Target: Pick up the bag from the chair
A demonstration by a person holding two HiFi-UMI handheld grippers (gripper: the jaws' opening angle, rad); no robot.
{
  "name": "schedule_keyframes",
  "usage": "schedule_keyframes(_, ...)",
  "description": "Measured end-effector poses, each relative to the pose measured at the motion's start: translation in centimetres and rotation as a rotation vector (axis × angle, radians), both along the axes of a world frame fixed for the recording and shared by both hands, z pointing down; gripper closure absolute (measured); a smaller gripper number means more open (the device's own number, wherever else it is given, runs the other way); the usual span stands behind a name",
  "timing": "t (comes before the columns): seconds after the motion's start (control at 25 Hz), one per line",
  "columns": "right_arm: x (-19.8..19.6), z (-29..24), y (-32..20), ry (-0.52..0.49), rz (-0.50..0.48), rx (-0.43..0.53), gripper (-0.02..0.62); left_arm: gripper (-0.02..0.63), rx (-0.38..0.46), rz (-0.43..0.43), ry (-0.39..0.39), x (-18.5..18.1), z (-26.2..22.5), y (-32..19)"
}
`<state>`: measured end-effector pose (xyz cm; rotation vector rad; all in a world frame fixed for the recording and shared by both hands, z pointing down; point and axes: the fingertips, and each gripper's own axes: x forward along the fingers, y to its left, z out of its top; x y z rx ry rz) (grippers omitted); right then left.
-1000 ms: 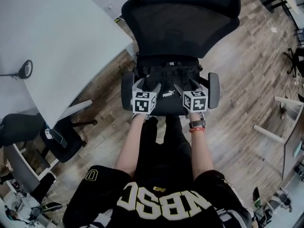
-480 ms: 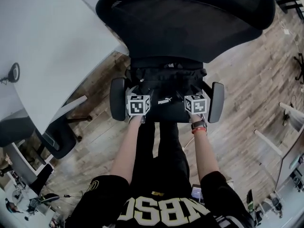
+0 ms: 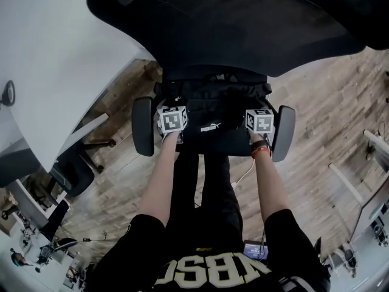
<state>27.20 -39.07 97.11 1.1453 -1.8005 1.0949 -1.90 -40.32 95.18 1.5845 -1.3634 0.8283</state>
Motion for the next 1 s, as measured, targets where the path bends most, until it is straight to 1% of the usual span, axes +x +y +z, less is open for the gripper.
schedule_keyframes(0.04,0.1,0.4,-0.1,0.000,0.010,0.004,0.343,0.270,-0.006,-0.005,0.001,-0.1,0.4,0.0)
schedule_keyframes(0.12,0.2,0.9,-0.1,0.004,0.031,0.005,0.358,0.277,-0.032,-0.007,0.002,-0.2,1.4,0.5)
schedule_keyframes(0.16,0.1,1.0,-0.1,0.004,0.039,0.000,0.374,0.323,-0.043,-0.002,-0.011,-0.3,1.7,0.8)
schedule_keyframes(0.2,0.0,1.1,0.0,0.002,0.046,-0.007,0.392,0.406,-0.050,0.007,-0.028,-0.4,1.9,1.0)
schedule_keyframes(0.28,-0.4,1.1,0.3,-0.007,0.055,-0.020,0.438,0.458,-0.060,0.017,-0.037,-0.4,1.8,1.3)
schedule_keyframes(0.36,-0.7,0.8,0.5,-0.028,0.065,-0.029,0.461,0.499,-0.055,0.023,-0.032,-0.2,1.4,1.2)
schedule_keyframes(0.4,-0.9,0.6,0.5,-0.059,0.079,-0.030,0.470,0.516,-0.049,0.025,-0.027,-0.1,1.1,1.1)
schedule_keyframes(0.48,-1.2,-0.5,0.3,-0.133,0.124,-0.027,0.480,0.526,-0.042,0.024,-0.007,0.3,0.4,1.2)
schedule_keyframes(0.52,-1.2,-1.2,0.3,-0.150,0.137,-0.027,0.487,0.528,-0.042,0.020,0.006,0.5,0.0,1.3)
schedule_keyframes(0.6,-1.1,-2.1,0.5,-0.148,0.133,-0.033,0.504,0.529,-0.042,0.013,0.031,0.7,-0.7,1.7)
schedule_keyframes(0.76,-1.4,-3.8,0.6,-0.132,0.139,-0.035,0.520,0.535,-0.029,0.016,0.048,1.4,-2.7,2.2)
schedule_keyframes(0.88,-2.2,-5.7,0.8,-0.134,0.149,-0.022,0.523,0.537,-0.011,0.013,0.061,1.8,-4.7,2.7)
schedule_keyframes(1.0,-2.7,-7.9,1.3,-0.153,0.166,-0.011,0.523,0.537,0.012,-0.010,0.087,1.8,-7.3,2.9)
